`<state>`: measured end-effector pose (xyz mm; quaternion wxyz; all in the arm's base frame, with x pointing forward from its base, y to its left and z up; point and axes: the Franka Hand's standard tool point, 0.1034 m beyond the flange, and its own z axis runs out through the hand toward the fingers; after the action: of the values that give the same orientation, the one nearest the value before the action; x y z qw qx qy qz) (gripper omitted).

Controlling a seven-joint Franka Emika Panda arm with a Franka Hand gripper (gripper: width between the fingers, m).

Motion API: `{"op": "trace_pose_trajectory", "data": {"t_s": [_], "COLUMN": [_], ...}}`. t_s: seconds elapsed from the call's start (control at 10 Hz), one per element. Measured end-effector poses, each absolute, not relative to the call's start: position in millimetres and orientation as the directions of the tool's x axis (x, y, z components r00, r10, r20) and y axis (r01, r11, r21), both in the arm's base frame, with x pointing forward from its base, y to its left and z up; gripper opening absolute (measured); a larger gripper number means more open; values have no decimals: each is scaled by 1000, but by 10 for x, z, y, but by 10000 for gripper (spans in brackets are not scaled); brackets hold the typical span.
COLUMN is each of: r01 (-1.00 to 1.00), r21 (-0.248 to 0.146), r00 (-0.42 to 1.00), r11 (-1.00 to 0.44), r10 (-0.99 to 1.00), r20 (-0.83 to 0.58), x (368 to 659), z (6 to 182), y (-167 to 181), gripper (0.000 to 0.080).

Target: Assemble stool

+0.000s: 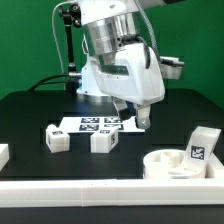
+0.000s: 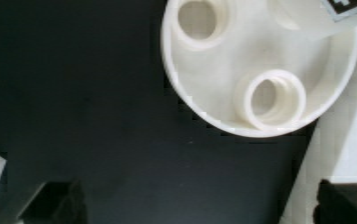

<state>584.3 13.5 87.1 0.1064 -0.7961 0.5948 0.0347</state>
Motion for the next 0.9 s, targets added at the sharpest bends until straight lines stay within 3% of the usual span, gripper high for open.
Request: {"op": "trace_pose_trajectory", "data": {"t_s": [0.1,0.3,0.6,0.7,0.9], "r01": [-954,-858,-752,-775,-774], "r21": [-125,-39,4,-24,-22], "r00": [291,509,639,622,623], "r11": [-271,-511,-660,-631,-632], "r10": [-939,-840,-730,-756,-755], "r20": [-182,-190,-241,-204,-203], "x": [5836,5679,5519,5568,5553], "z": [855,717,652,677,670], "y": [140,221,-62,-162,-157], "gripper": [649,649,649,649,649]}}
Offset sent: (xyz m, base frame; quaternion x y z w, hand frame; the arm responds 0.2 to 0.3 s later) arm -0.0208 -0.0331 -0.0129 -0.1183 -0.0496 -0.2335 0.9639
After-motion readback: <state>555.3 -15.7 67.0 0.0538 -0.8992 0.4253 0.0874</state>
